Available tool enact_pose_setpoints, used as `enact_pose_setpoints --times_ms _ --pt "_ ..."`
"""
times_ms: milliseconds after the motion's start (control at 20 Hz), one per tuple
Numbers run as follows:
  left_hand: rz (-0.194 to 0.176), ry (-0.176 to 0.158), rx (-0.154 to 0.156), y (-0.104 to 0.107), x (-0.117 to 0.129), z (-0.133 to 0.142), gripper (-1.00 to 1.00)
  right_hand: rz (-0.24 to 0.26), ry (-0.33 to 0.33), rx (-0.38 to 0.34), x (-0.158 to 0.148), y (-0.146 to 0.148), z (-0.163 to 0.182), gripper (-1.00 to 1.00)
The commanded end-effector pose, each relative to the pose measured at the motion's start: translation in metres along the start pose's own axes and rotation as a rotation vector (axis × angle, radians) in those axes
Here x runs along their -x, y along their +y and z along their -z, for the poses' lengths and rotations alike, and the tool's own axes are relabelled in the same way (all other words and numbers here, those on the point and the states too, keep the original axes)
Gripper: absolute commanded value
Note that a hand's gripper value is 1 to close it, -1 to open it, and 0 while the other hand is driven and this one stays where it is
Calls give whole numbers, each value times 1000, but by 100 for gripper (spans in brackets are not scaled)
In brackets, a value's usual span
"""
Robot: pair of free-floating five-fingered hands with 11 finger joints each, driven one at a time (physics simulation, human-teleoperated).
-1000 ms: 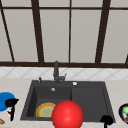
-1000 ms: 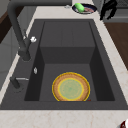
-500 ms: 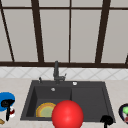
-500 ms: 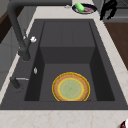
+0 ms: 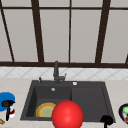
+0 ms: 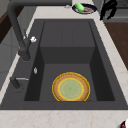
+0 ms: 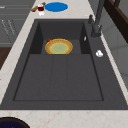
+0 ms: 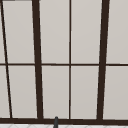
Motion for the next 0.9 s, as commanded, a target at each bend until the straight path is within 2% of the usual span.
enact_pose_setpoints --times_ms 0,250,300,350,400,700,800,850 --pt "-60 -20 -27 -10 17 -14 -100 0 0 0 0 0 0 0" --pt "-63 -19 -22 -24 32 -28 -100 0 0 0 0 0 0 0" --pt "-62 -19 -21 -27 34 -31 100 0 0 0 0 0 0 0" --pt "-51 -31 0 -29 35 -33 100 0 0 0 0 0 0 0" --pt "-46 -31 3 -31 38 -35 100 0 0 0 0 0 0 0" --pt "-29 -11 -12 -45 50 -43 100 0 0 0 0 0 0 0" --pt "-16 1 -7 -46 50 -43 100 0 0 0 0 0 0 0" --pt "-22 4 -8 -43 48 -42 -100 0 0 0 0 0 0 0"
